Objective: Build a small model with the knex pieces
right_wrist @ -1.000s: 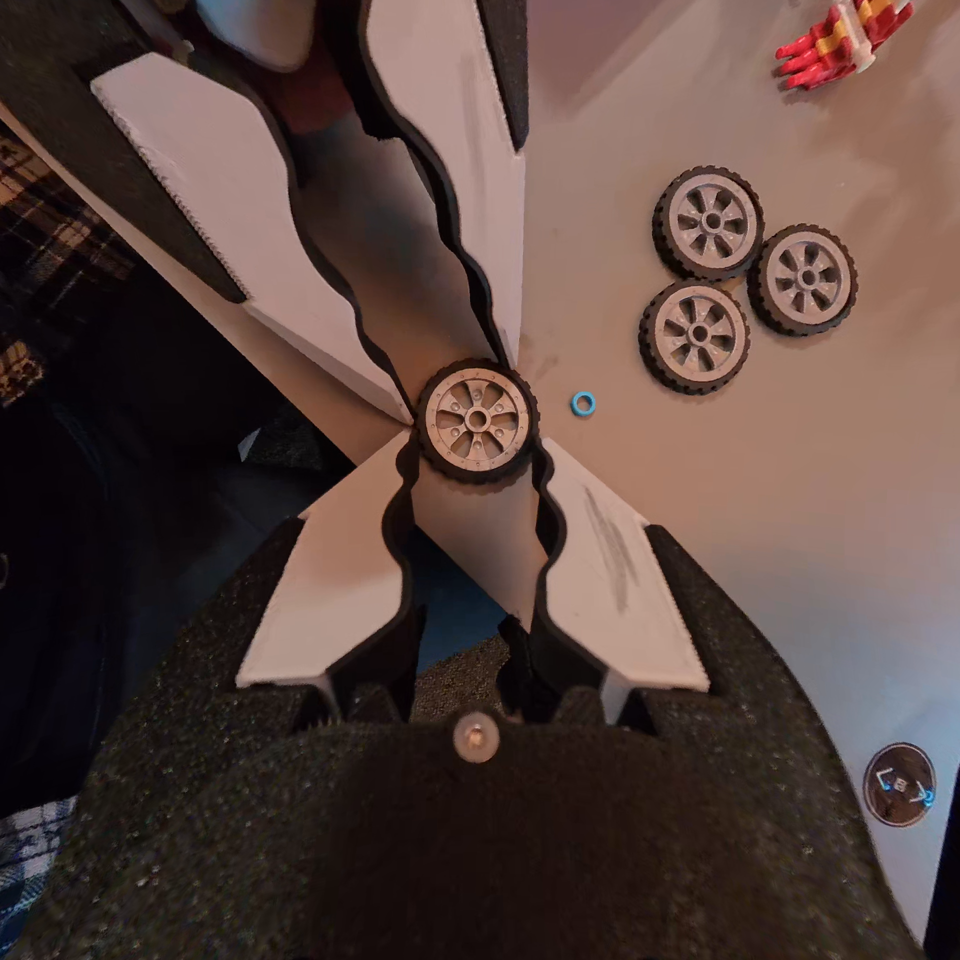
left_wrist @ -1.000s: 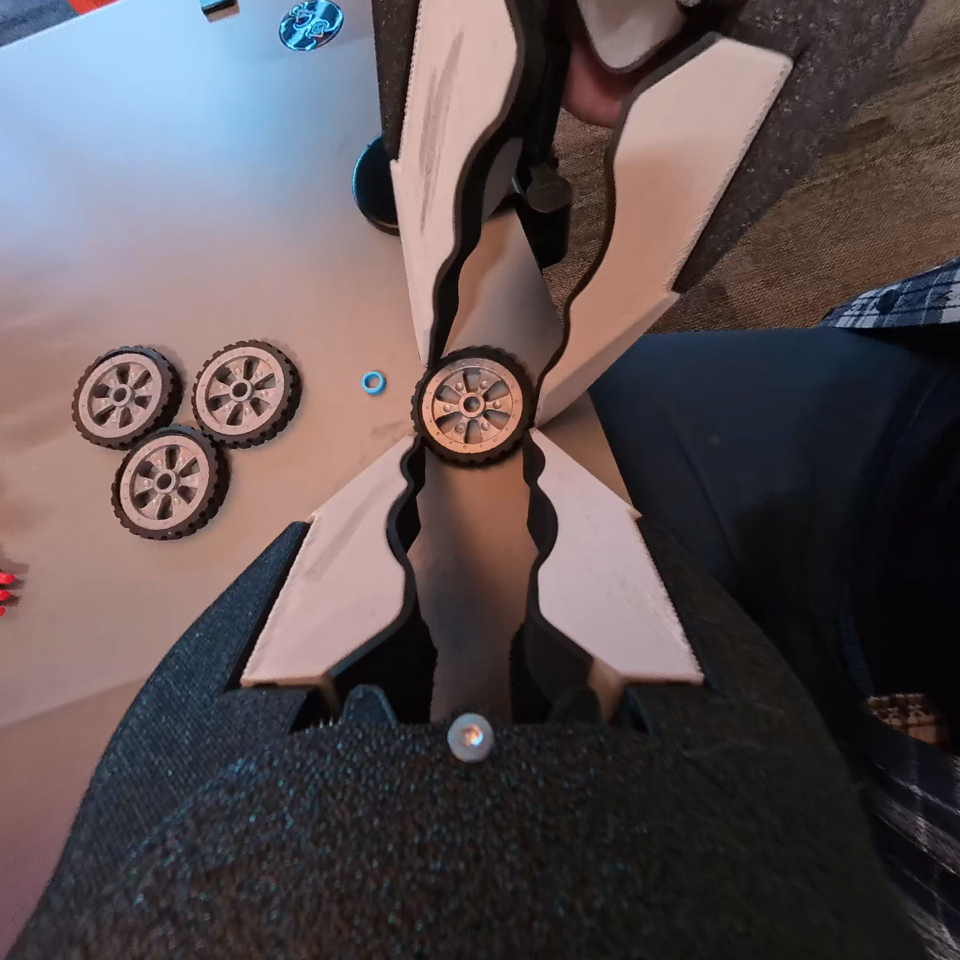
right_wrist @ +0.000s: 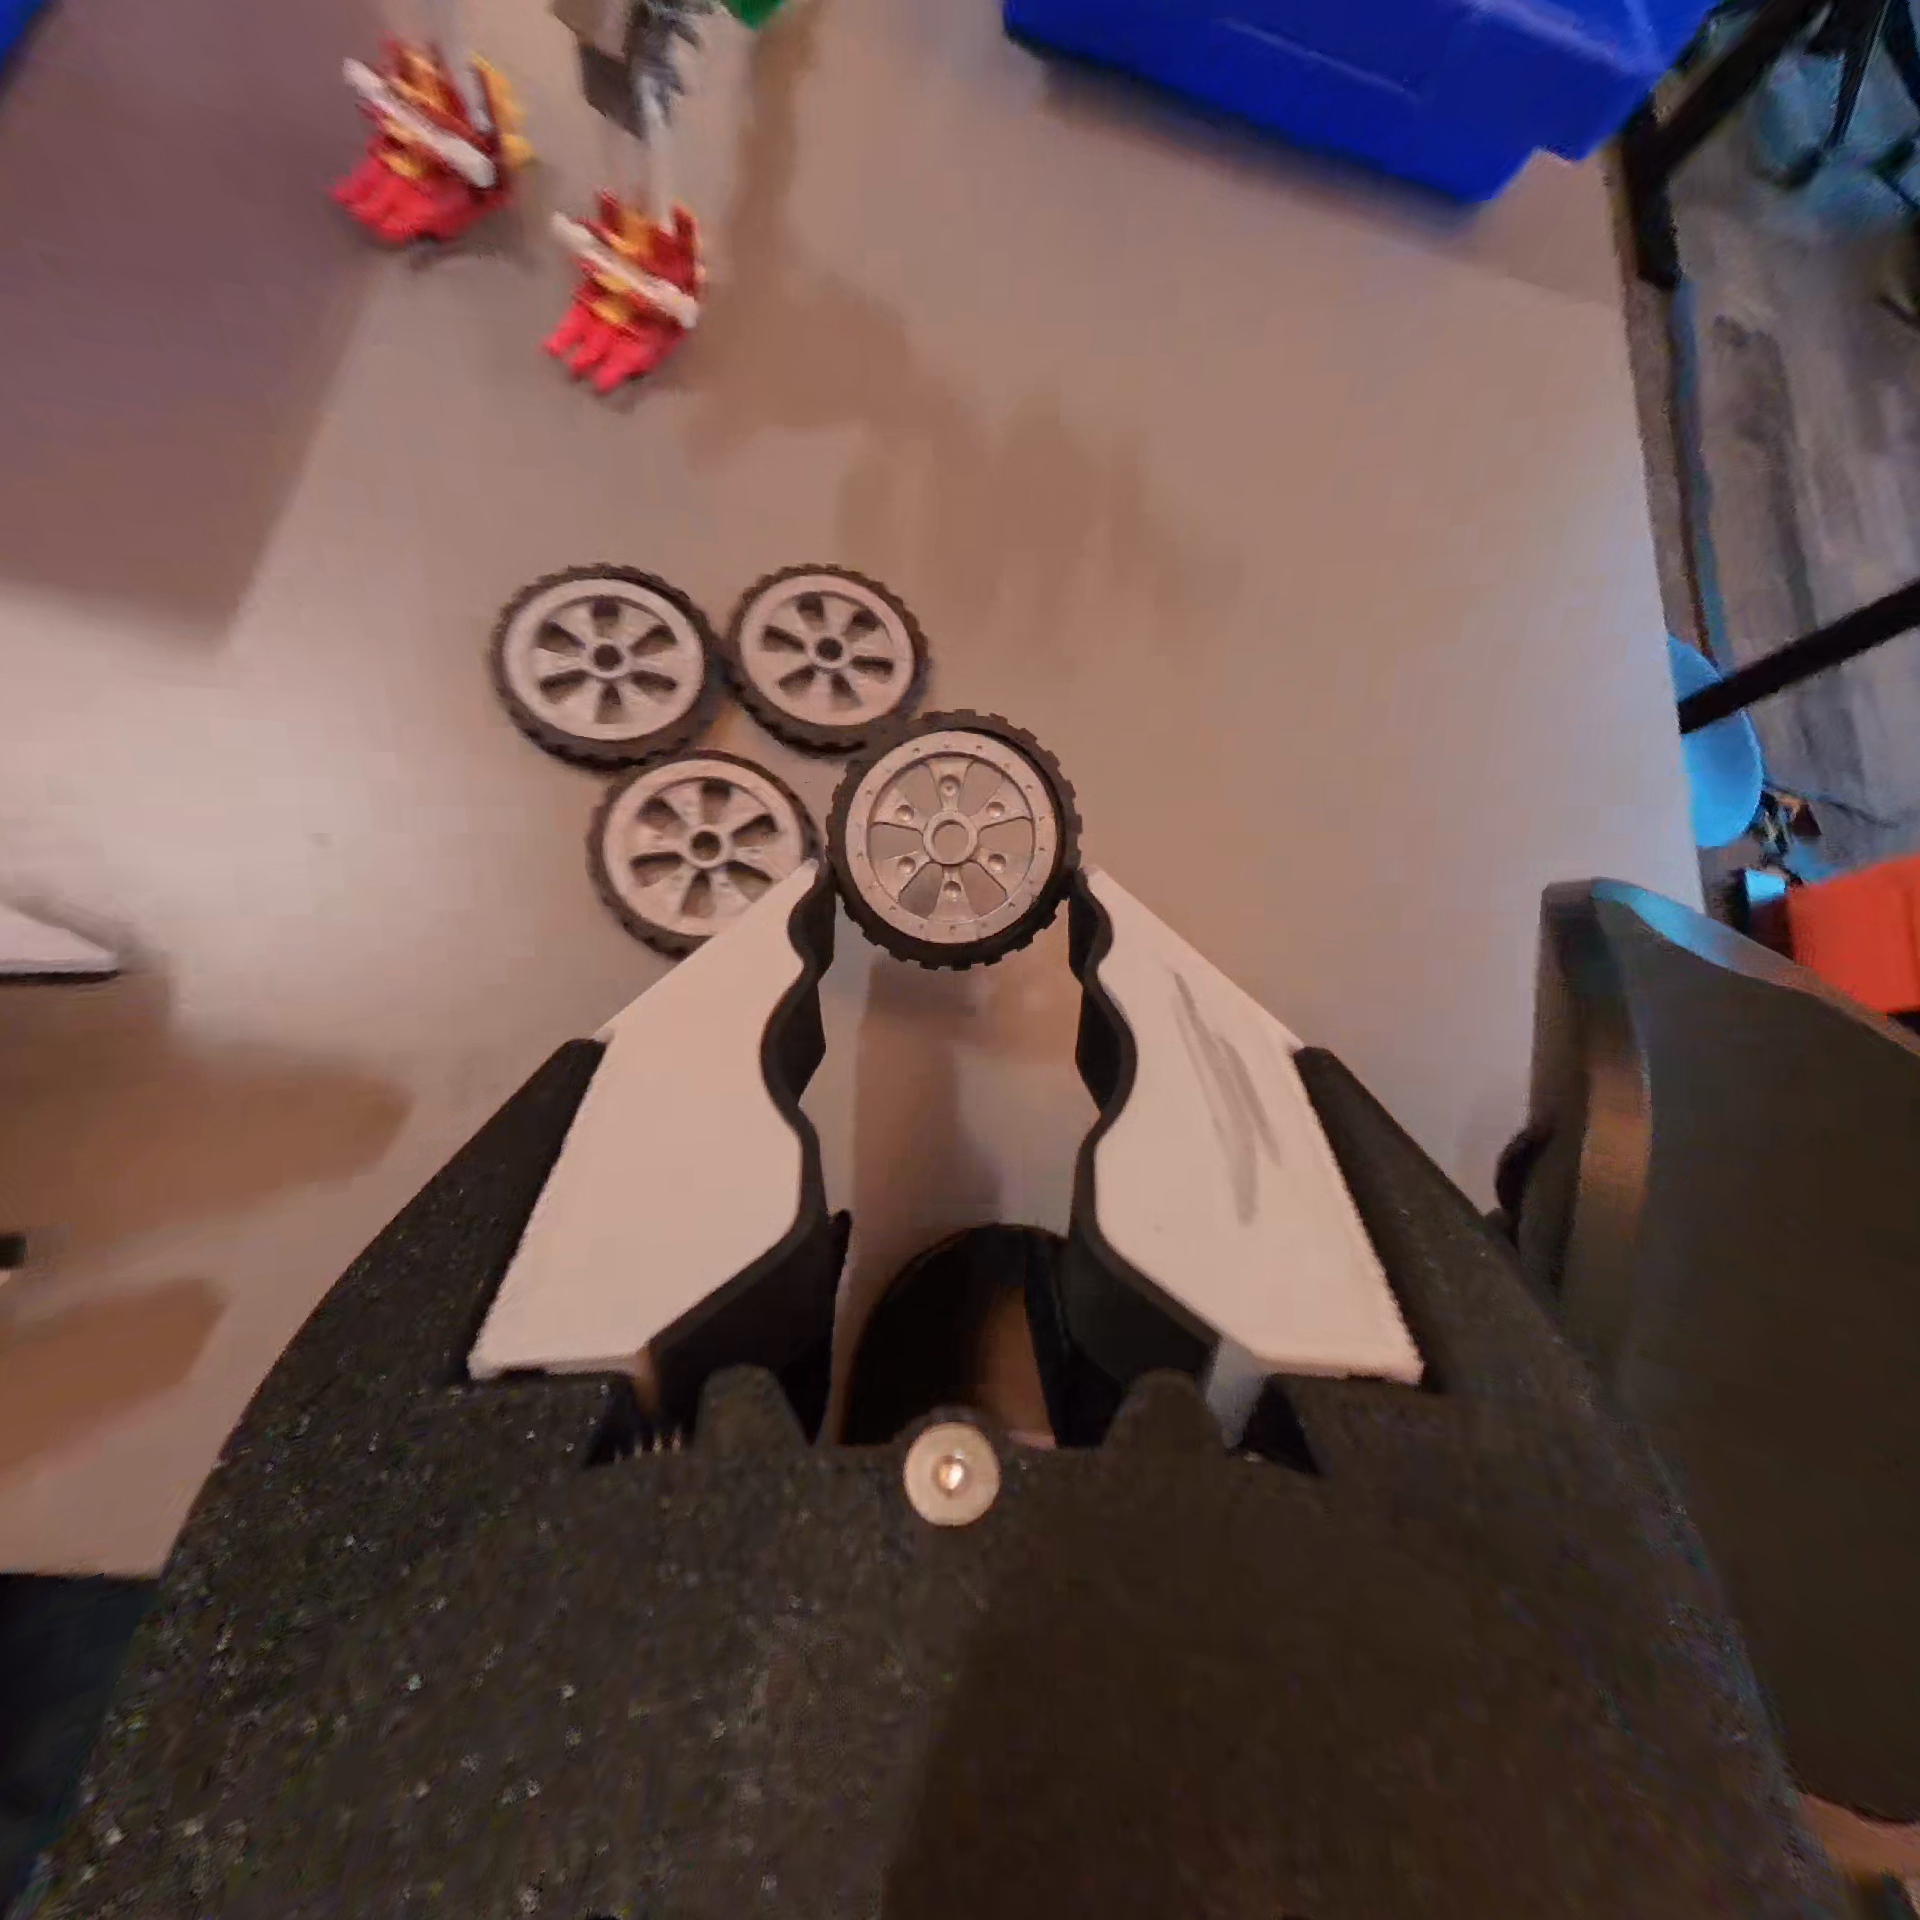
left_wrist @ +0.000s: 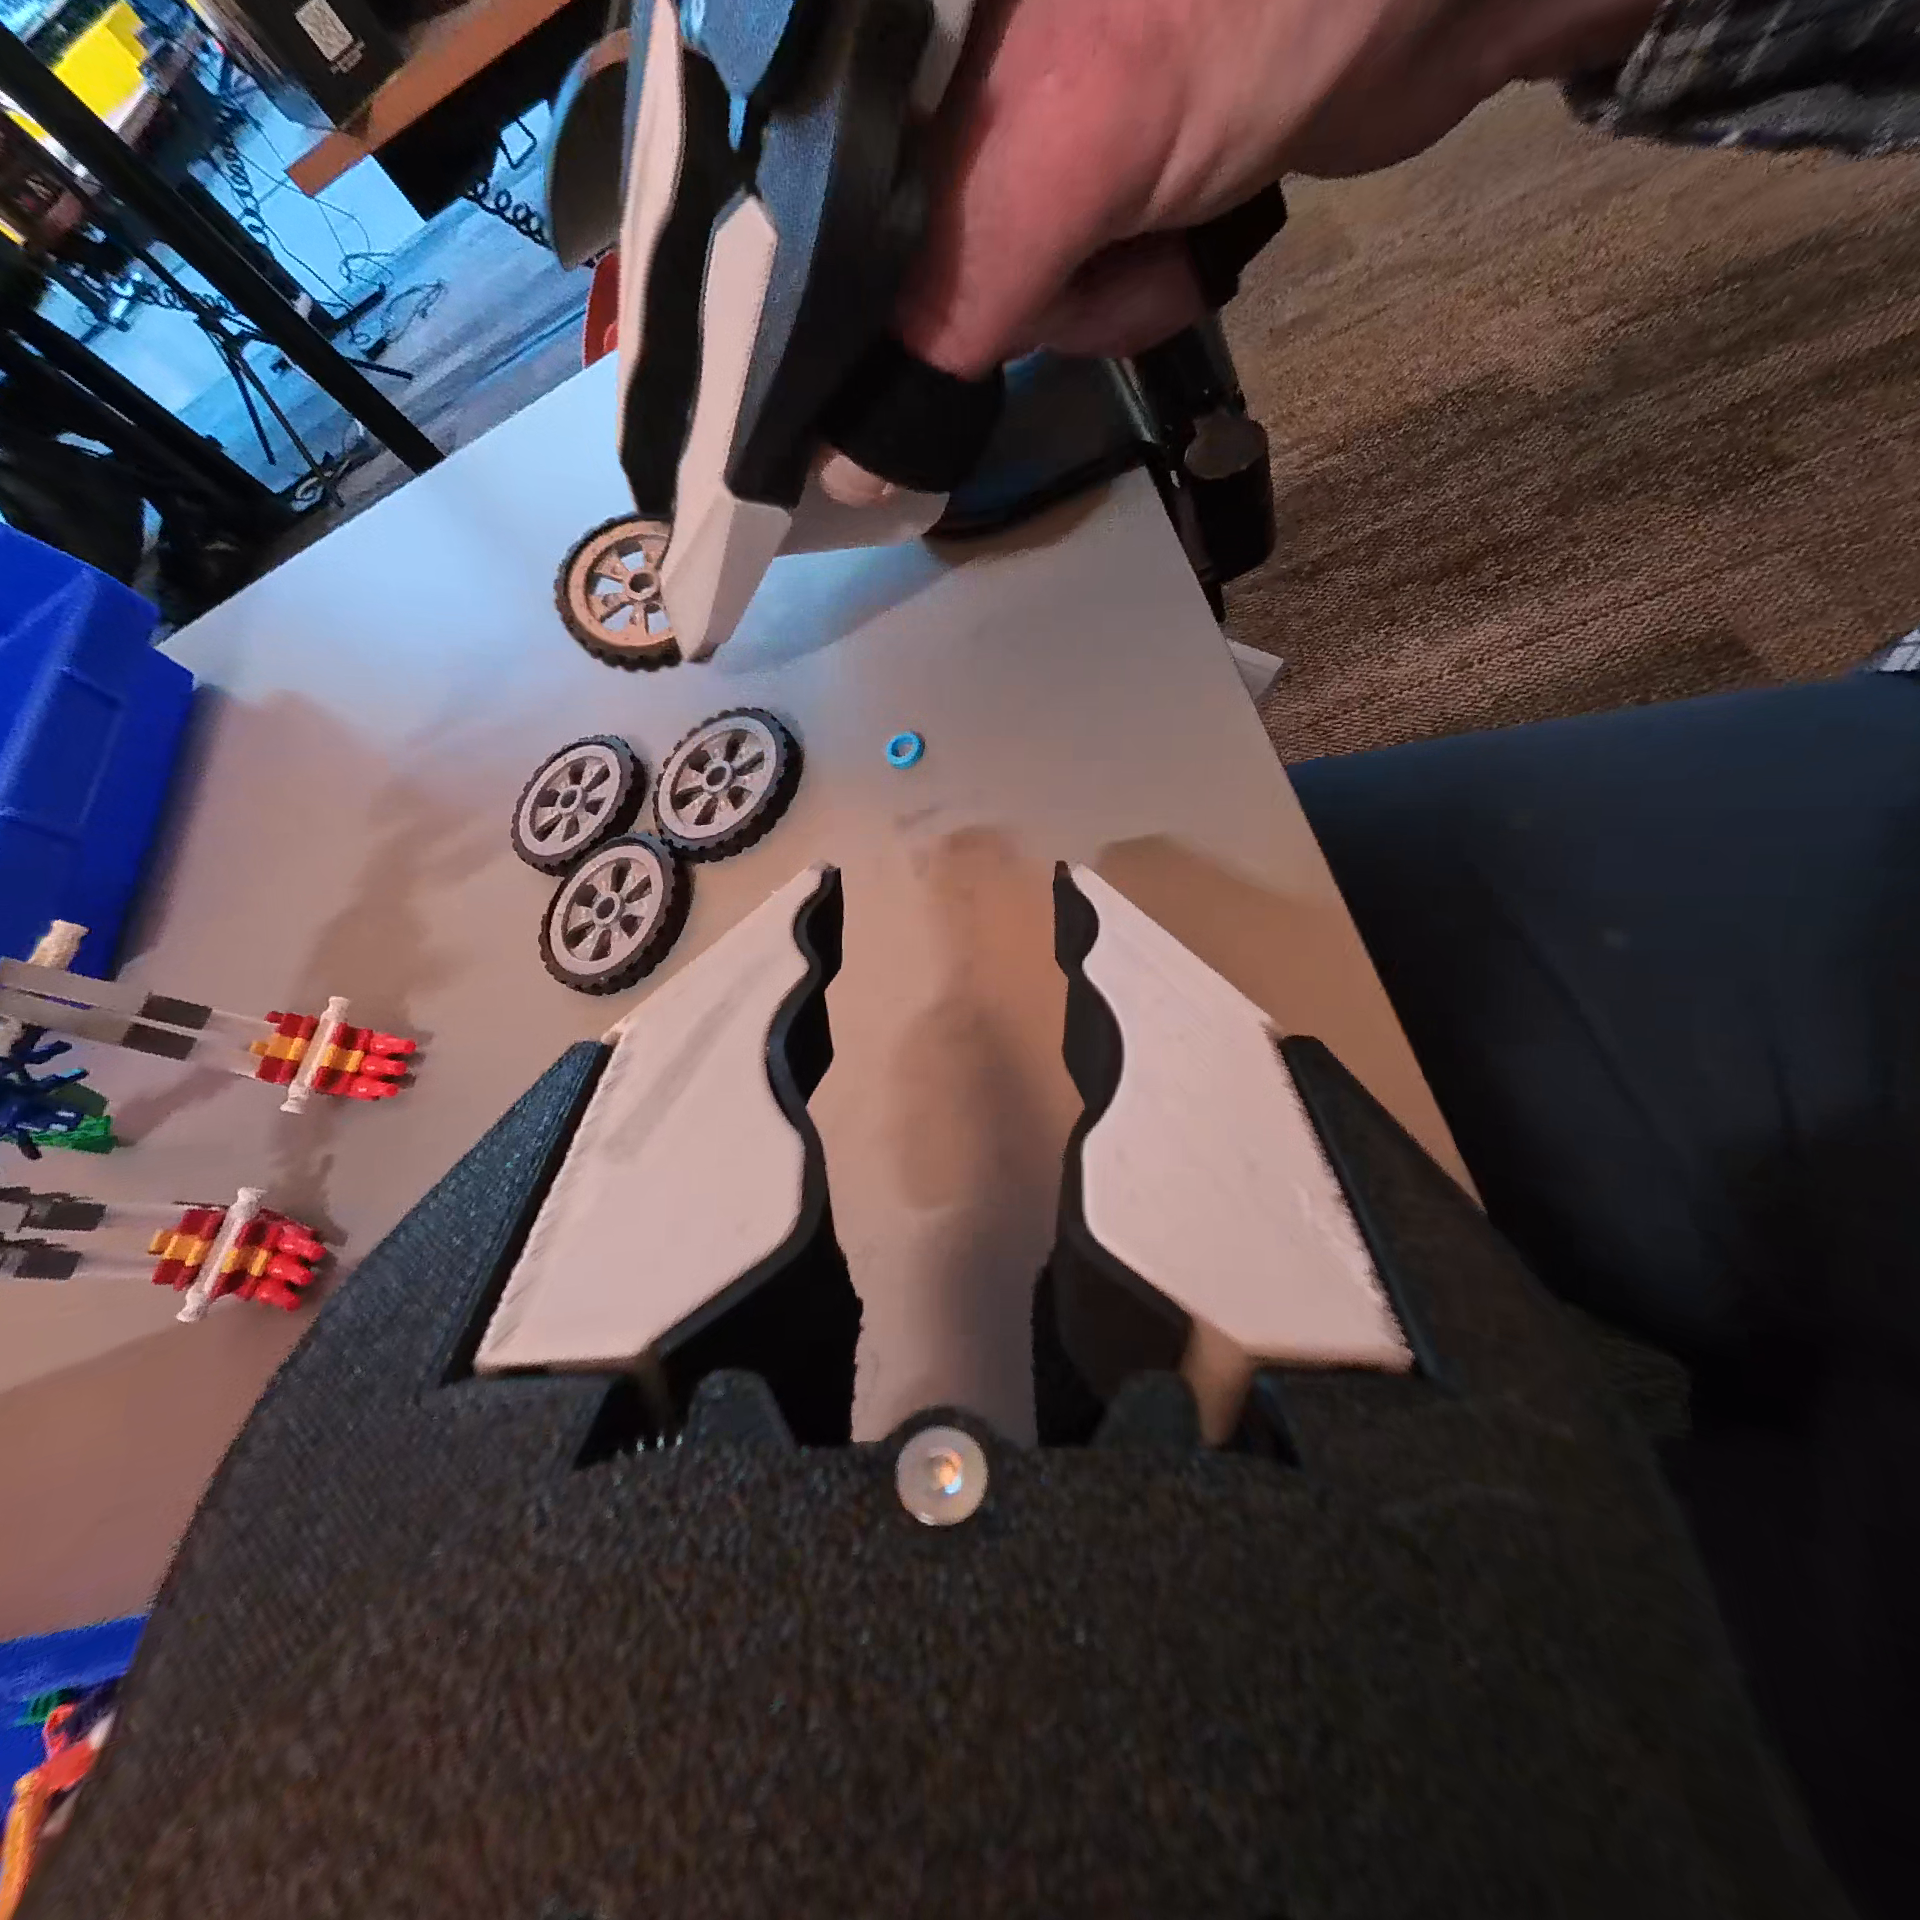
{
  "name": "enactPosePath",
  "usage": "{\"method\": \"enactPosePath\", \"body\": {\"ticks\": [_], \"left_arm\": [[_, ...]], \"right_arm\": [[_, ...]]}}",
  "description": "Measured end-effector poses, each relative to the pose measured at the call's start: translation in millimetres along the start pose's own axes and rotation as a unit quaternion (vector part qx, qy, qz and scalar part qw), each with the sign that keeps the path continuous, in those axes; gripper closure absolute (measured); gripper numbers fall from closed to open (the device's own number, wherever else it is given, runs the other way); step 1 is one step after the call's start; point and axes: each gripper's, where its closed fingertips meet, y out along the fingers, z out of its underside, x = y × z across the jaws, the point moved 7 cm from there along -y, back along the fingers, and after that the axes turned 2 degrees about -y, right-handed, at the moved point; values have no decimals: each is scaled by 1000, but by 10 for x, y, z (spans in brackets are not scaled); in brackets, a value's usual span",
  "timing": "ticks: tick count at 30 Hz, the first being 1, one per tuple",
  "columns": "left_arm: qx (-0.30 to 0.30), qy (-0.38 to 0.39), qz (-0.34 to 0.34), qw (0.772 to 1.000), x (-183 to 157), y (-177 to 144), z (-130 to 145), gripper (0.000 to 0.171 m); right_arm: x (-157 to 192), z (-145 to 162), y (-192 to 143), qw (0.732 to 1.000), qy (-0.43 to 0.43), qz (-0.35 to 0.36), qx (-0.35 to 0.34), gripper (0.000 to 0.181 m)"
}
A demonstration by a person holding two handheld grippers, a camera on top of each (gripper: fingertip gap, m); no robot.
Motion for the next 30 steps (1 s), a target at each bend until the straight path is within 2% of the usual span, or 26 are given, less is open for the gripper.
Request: {"method": "enactPosePath", "body": {"ticks": [2,5,10,12,14,18,22,25,27,30], "left_arm": [[-8,-10,2,1000,18,-11,-10,132],[-10,-14,4,1000,30,-2,-16,132],[-9,-5,3,1000,21,32,-29,132],[-11,2,8,1000,14,57,-43,132],[-14,4,5,1000,22,87,-60,132],[-15,7,7,1000,24,122,-76,132],[-18,12,7,1000,24,158,-94,132],[-20,16,9,1000,23,192,-110,132],[-23,15,9,1000,28,204,-118,133],[-27,11,8,1000,41,219,-126,133]], "right_arm": [[-41,31,87,1000,10,-5,19,137],[-11,51,180,997,41,-56,39,134],[-42,26,124,996,46,-69,33,123],[2,36,87,996,31,-75,37,124],[24,24,83,996,27,-77,31,134],[-2,-2,214,996,36,-75,37,141],[-32,9,260,997,22,-62,44,142],[-48,-40,236,997,17,-59,39,127],[-84,-57,249,996,39,-67,34,127],[-60,-6,340,995,26,-82,52,128]]}}
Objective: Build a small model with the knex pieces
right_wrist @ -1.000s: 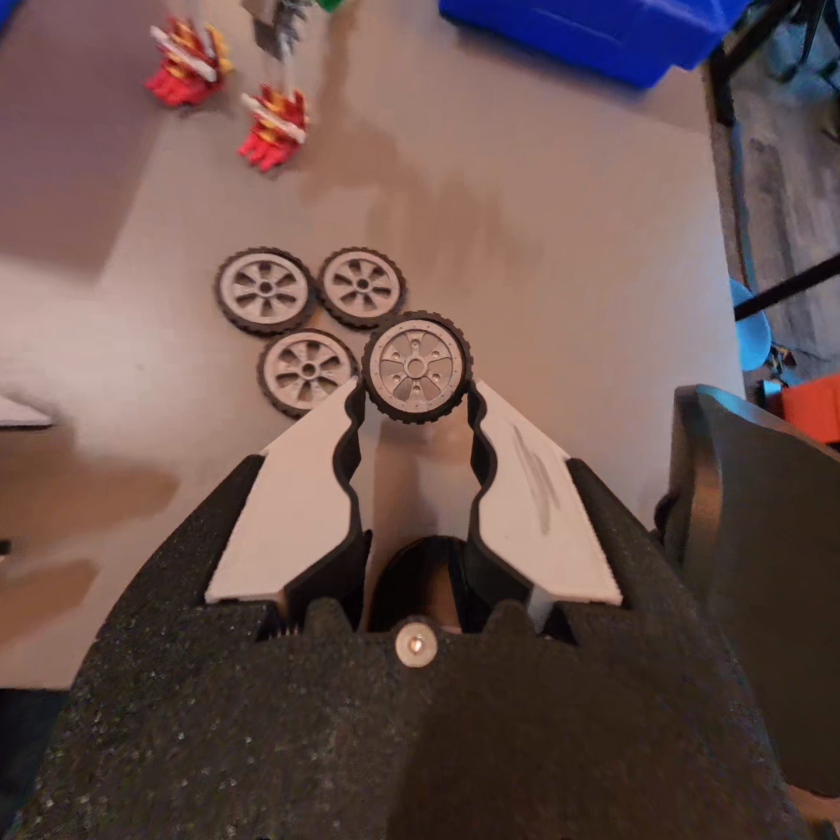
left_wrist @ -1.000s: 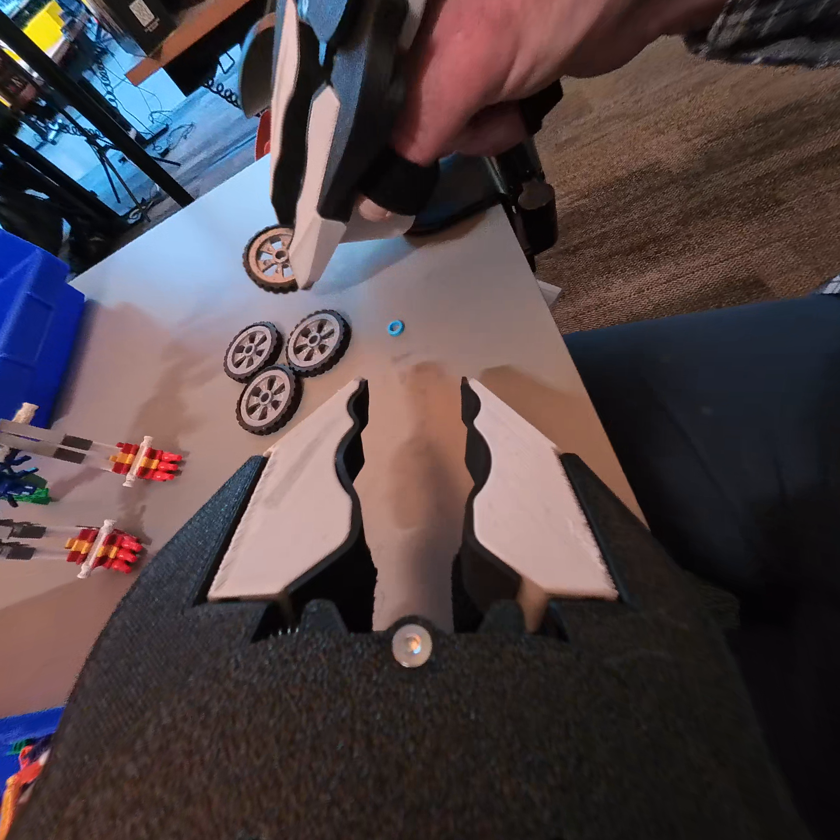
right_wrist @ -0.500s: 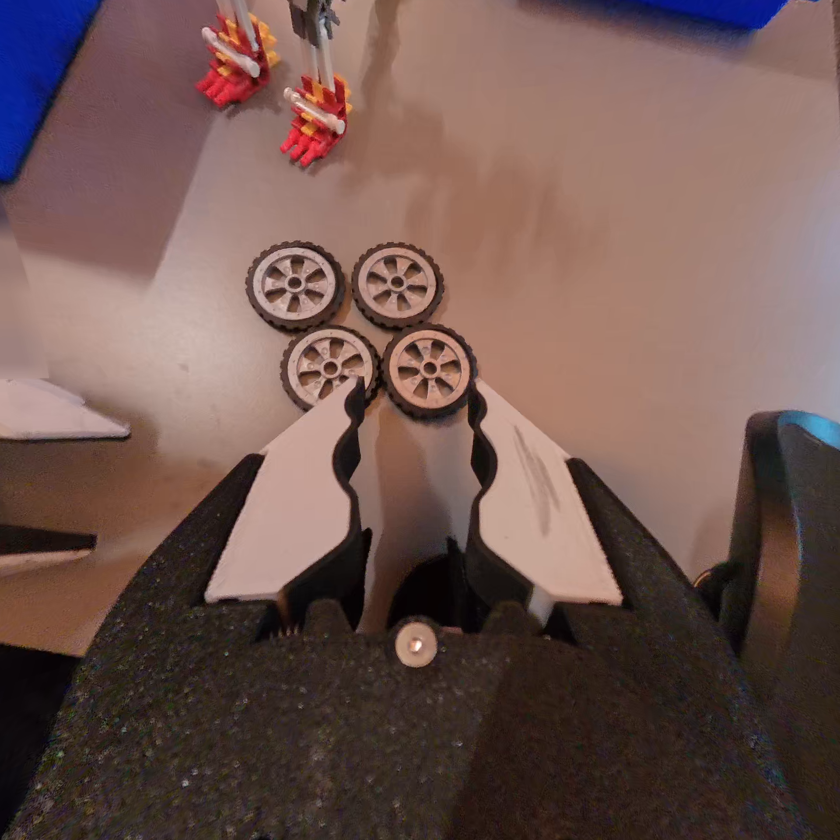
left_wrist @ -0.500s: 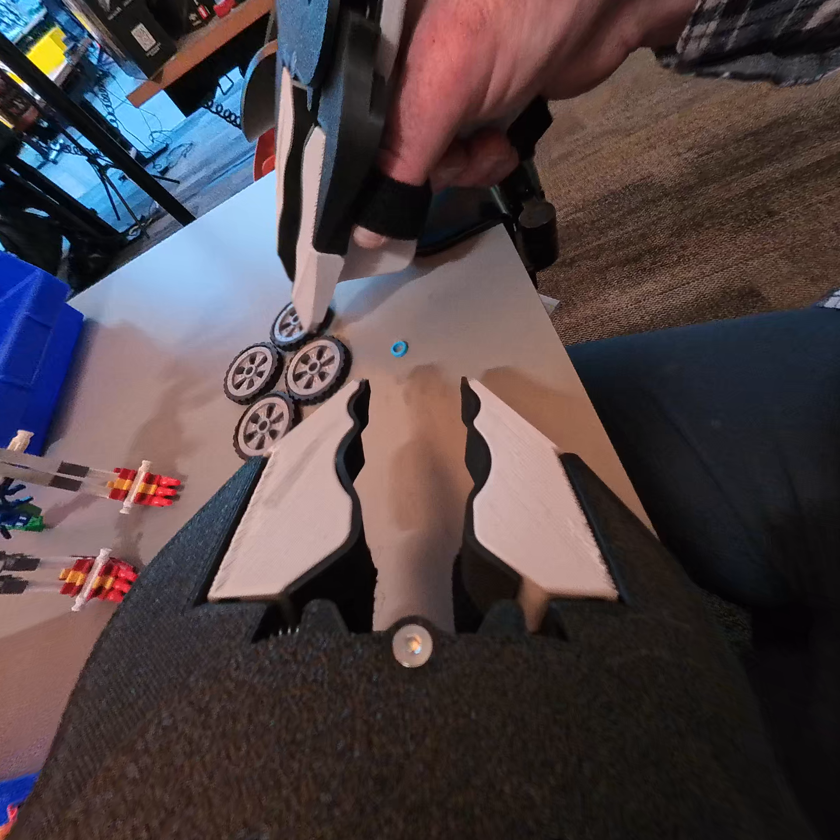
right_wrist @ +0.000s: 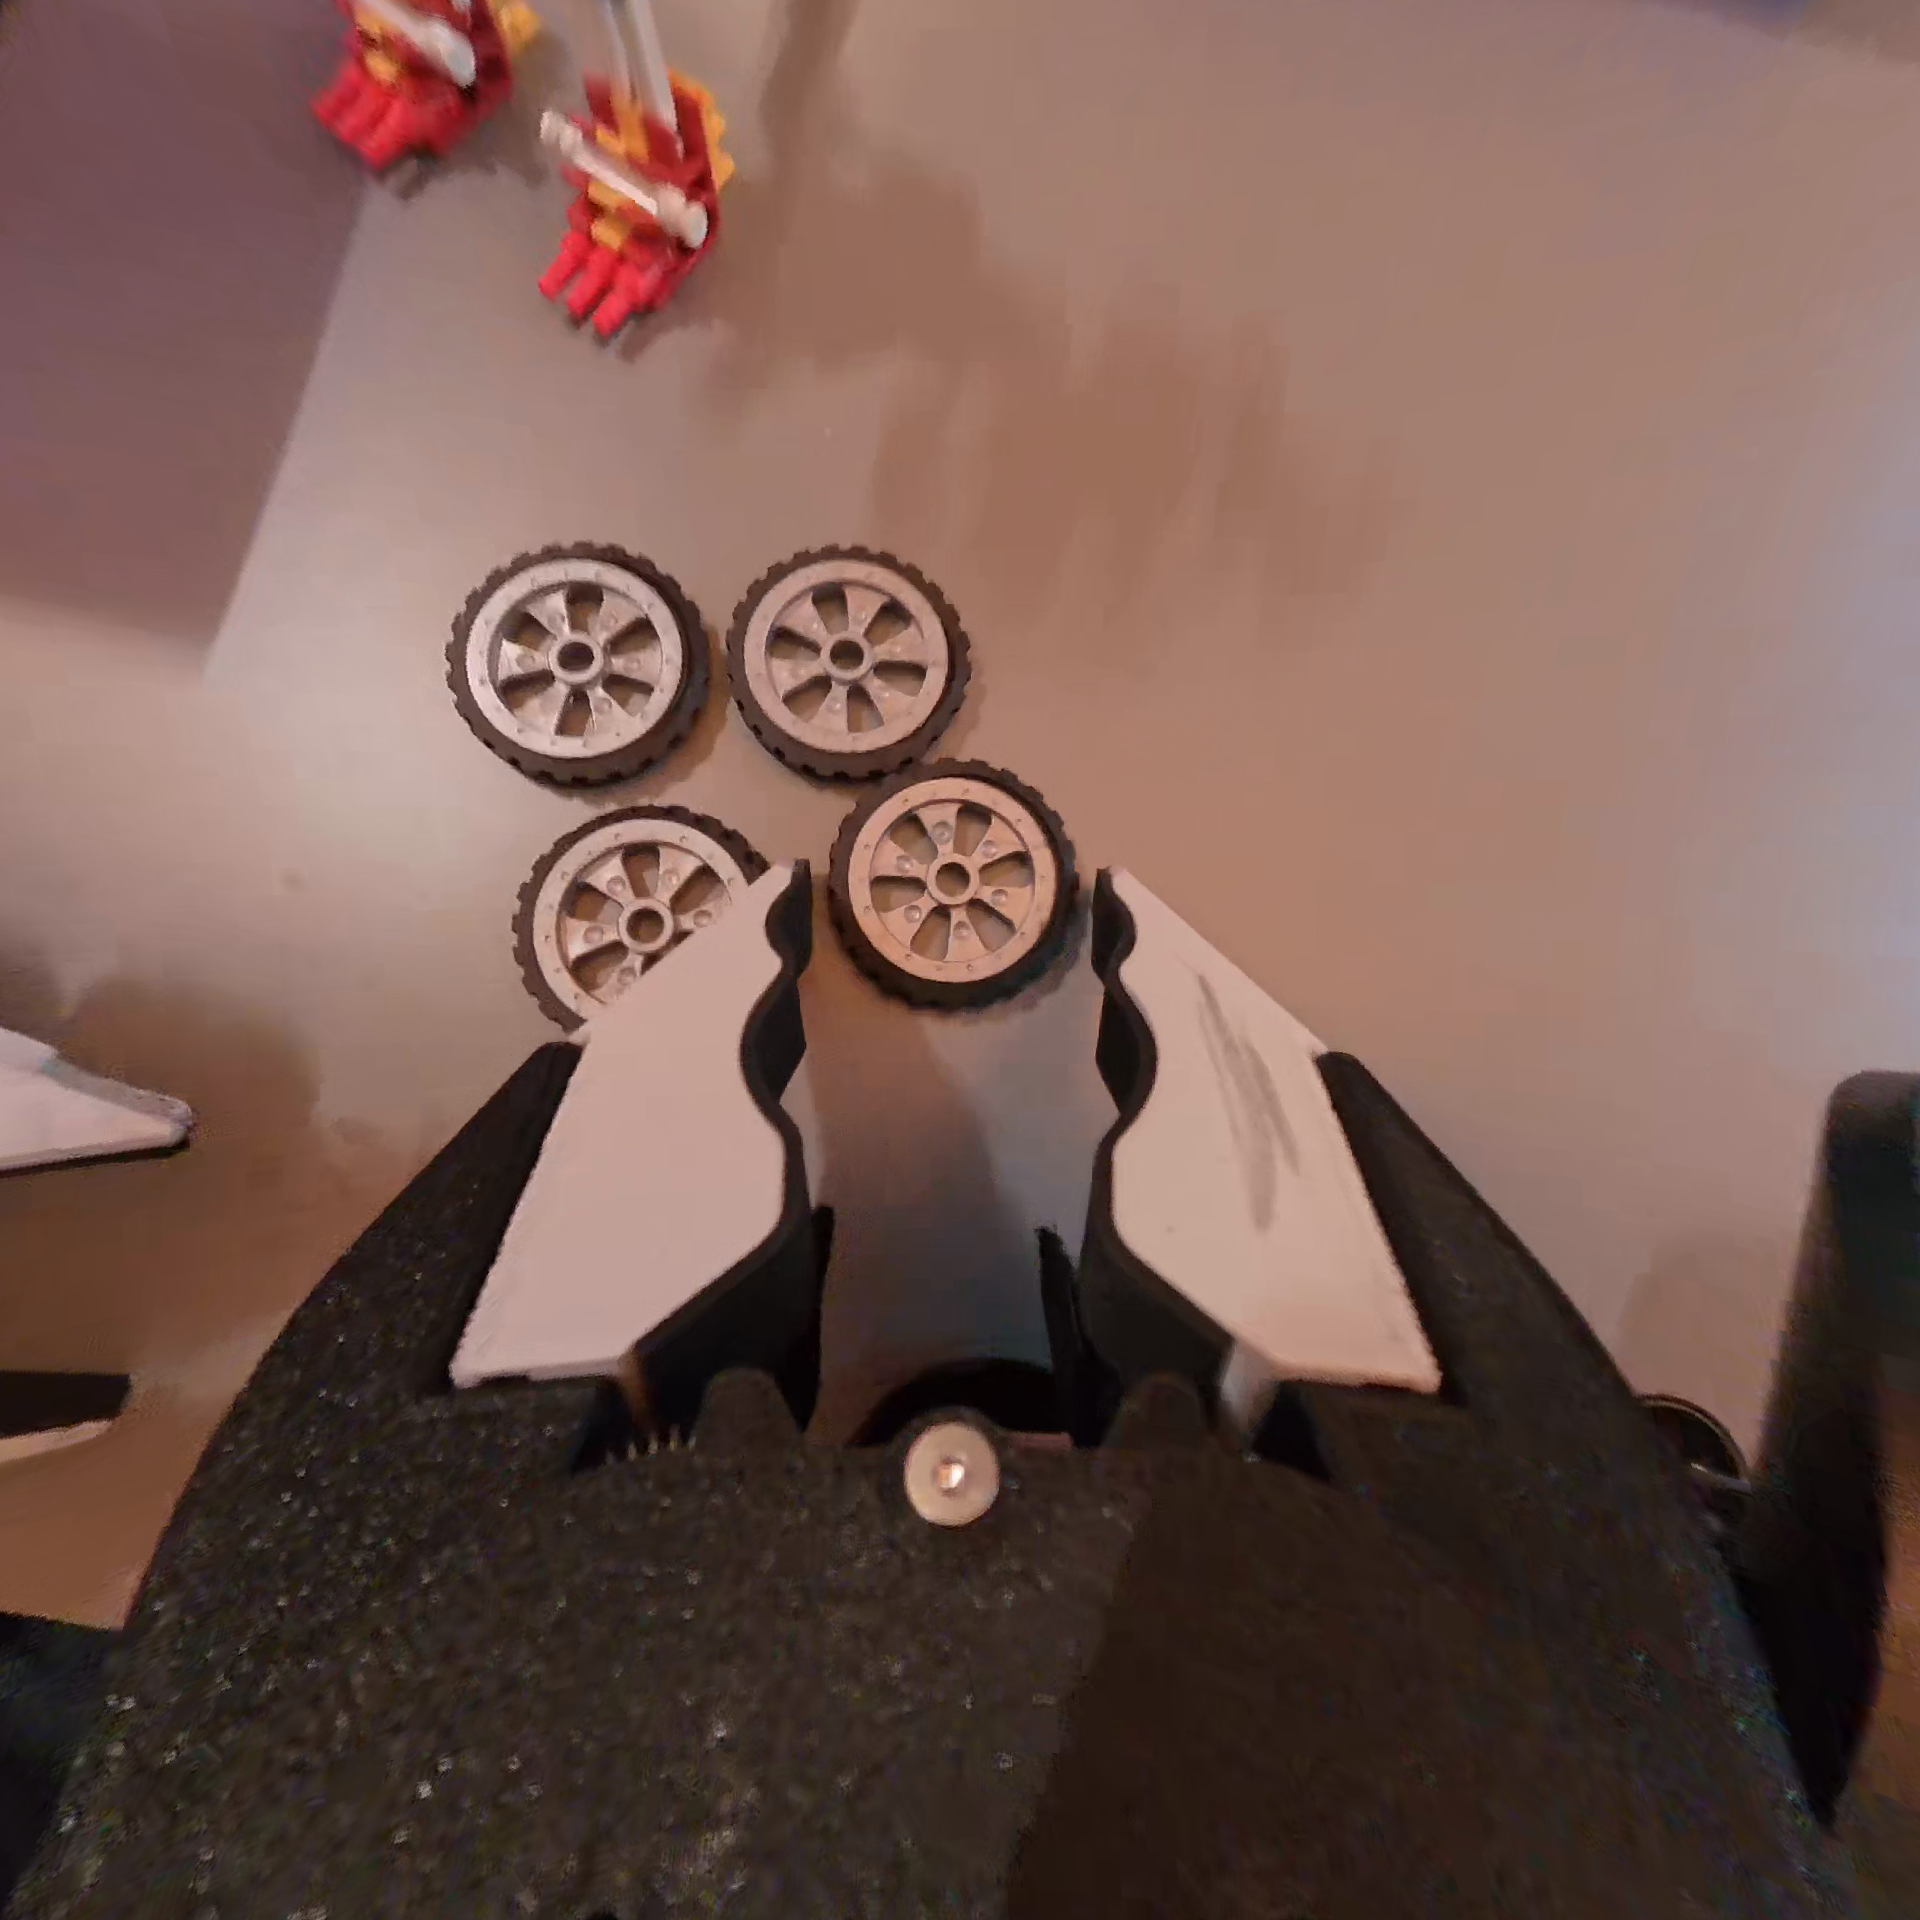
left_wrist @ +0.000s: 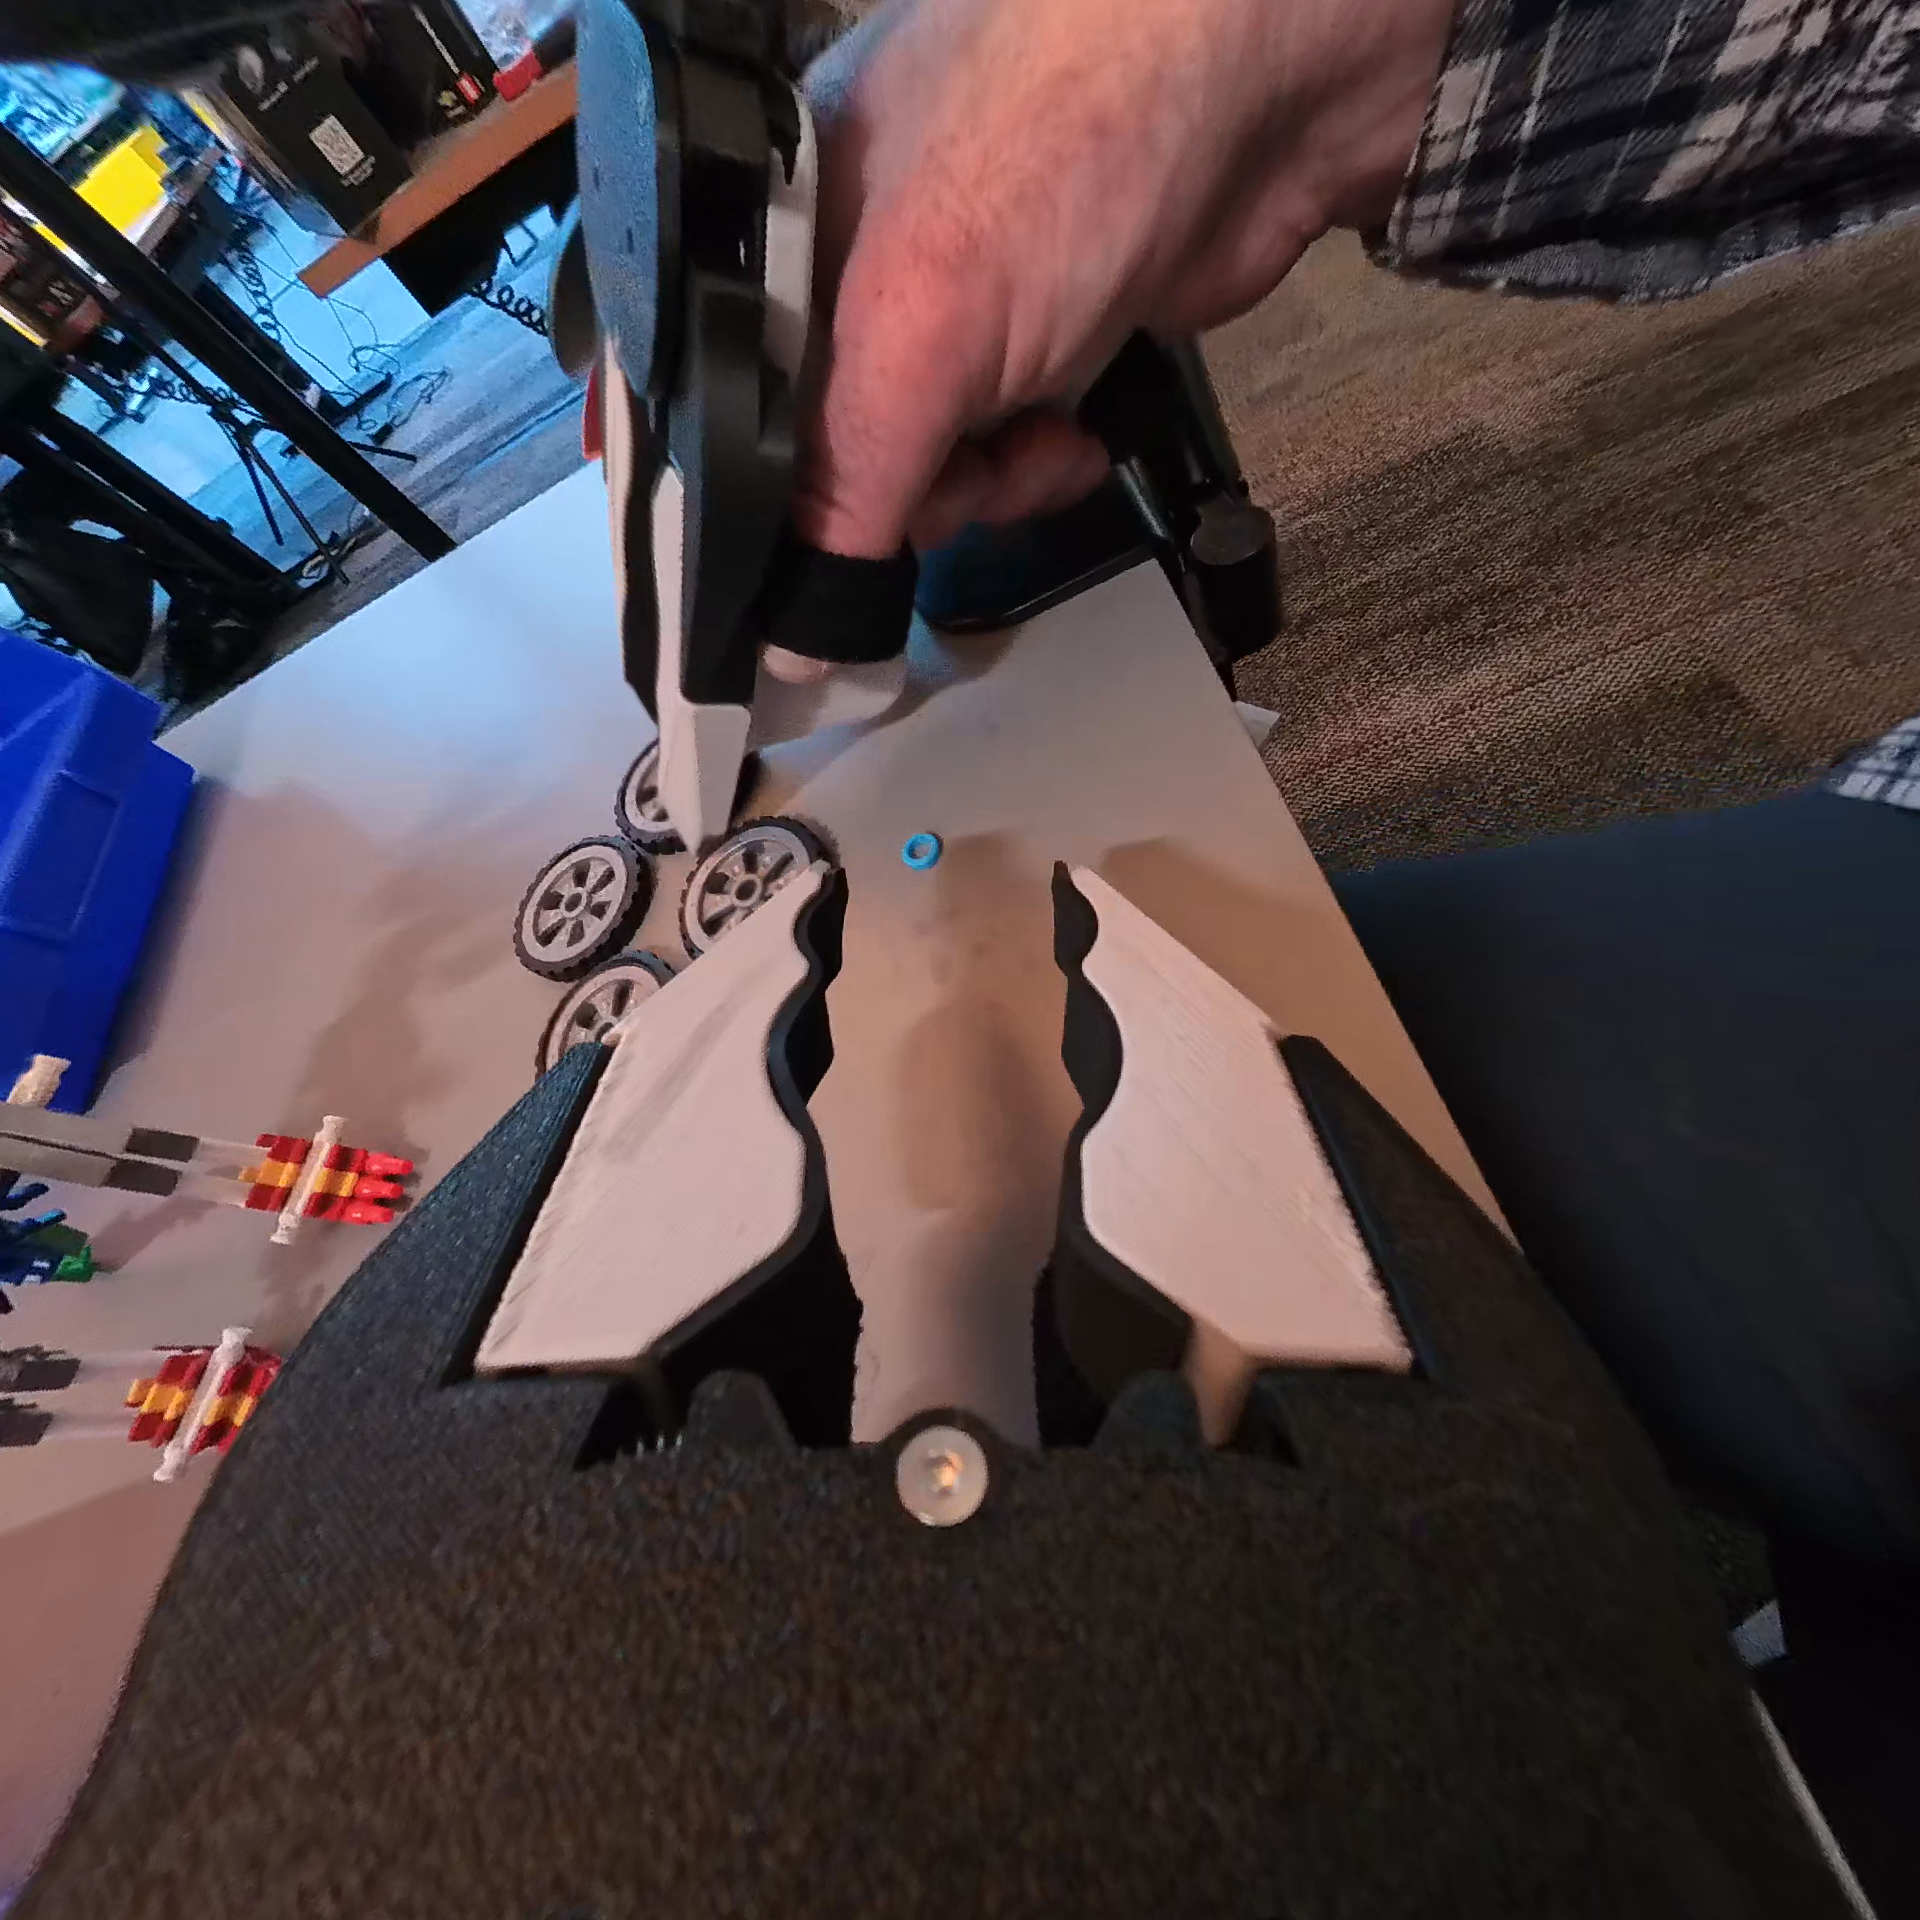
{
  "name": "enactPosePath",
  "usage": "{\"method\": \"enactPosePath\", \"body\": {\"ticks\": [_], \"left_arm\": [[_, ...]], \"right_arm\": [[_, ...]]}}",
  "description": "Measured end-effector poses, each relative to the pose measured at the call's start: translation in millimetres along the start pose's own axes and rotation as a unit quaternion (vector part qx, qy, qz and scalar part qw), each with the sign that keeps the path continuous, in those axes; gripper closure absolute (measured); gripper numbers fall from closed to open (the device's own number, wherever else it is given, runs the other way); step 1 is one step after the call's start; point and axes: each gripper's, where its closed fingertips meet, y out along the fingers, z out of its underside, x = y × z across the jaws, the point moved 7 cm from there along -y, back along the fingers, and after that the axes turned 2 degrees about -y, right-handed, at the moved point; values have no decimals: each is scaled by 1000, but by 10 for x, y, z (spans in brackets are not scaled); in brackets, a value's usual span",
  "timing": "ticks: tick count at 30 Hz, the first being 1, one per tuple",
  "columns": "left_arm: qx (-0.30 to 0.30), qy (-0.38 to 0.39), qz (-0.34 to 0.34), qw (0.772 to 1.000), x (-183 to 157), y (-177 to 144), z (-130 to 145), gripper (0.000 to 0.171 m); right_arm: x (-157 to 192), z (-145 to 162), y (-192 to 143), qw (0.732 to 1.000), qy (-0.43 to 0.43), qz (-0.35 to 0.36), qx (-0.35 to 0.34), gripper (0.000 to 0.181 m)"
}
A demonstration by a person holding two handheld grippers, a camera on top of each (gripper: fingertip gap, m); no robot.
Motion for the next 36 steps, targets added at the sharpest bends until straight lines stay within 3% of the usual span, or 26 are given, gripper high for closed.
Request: {"method": "enactPosePath", "body": {"ticks": [9,21,29,33,36], "left_arm": [[1,0,3,1000,-3,26,7,133],[-1,1,9,1000,-12,33,22,132],[-12,-8,11,1000,3,17,17,132],[-15,-11,10,1000,8,16,10,132],[-16,-24,8,1000,35,15,8,129]], "right_arm": [[63,-39,42,1000,-25,-14,-4,136],[169,-133,82,998,-36,-47,4,134],[221,-108,-322,997,-56,-50,-34,133],[361,63,-388,992,-92,-84,-11,159],[508,178,-419,987,-100,-125,6,159]]}}
